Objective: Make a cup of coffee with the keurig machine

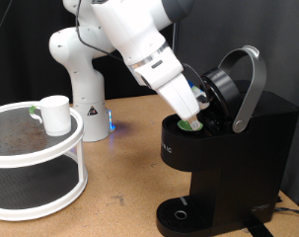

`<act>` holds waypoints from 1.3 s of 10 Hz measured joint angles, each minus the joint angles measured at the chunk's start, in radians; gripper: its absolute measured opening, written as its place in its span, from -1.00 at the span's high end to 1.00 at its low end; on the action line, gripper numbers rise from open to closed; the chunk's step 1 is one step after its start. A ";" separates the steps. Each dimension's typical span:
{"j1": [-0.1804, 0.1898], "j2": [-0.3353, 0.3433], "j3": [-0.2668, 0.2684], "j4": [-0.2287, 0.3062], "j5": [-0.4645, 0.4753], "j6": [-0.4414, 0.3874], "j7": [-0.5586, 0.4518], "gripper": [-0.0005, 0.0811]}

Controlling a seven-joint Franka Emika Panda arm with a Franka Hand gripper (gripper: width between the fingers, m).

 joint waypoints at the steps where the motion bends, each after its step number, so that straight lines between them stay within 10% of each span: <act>1: -0.001 -0.012 -0.008 0.005 0.010 -0.049 -0.014 -0.98; 4: -0.009 -0.082 -0.058 0.028 0.085 -0.209 -0.104 -0.98; 13: -0.013 -0.225 -0.075 0.084 0.194 -0.239 -0.123 -0.98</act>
